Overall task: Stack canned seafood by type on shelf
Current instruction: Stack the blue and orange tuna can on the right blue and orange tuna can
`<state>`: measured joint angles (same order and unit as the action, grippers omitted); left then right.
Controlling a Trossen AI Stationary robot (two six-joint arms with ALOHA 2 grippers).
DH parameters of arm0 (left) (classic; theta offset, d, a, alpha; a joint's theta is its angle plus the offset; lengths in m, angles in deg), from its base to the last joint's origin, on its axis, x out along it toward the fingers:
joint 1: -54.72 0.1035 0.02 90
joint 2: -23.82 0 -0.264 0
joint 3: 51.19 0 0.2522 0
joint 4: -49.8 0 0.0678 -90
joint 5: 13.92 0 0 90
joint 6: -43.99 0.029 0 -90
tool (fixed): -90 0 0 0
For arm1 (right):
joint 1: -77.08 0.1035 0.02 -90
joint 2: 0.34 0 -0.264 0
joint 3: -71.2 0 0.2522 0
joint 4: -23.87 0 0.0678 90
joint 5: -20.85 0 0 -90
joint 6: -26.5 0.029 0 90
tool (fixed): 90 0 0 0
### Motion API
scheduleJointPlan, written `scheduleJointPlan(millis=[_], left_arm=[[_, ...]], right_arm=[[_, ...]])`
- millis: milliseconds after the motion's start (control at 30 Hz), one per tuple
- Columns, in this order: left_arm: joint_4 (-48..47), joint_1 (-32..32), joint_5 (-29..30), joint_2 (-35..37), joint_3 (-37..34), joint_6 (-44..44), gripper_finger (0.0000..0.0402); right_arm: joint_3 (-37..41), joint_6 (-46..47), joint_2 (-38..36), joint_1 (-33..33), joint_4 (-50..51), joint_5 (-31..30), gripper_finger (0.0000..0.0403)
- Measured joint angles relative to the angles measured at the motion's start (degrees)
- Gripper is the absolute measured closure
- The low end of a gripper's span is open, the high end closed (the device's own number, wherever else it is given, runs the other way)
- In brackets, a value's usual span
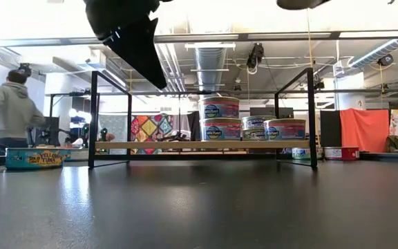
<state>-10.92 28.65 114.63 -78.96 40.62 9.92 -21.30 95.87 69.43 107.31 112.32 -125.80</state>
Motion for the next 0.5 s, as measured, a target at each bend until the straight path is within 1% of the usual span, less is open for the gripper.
scheduleJointPlan(millis=[133, 233, 400, 500], left_arm=[[0.5, -0.6, 0.0, 0.0, 0.0, -0.1, 0.0167], [0.7, -1.2, 0.0, 0.0, 0.0, -1.3, 0.0167], [0.7, -2.7, 0.0, 0.0, 0.0, -2.9, 0.0167], [0.6, -3.4, 0.0, 0.0, -0.1, -3.3, 0.0167]], right_arm=[[0.3, 3.4, -4.8, -5.5, 8.7, 3.0, 0.0047], [1.0, 5.4, -7.8, -9.3, 14.9, 3.6, 0.0047], [7.2, 3.9, -13.7, -14.1, 14.4, 4.9, 0.0047], [13.8, 3.9, -16.9, -15.2, 14.1, 7.1, 0.0047]])
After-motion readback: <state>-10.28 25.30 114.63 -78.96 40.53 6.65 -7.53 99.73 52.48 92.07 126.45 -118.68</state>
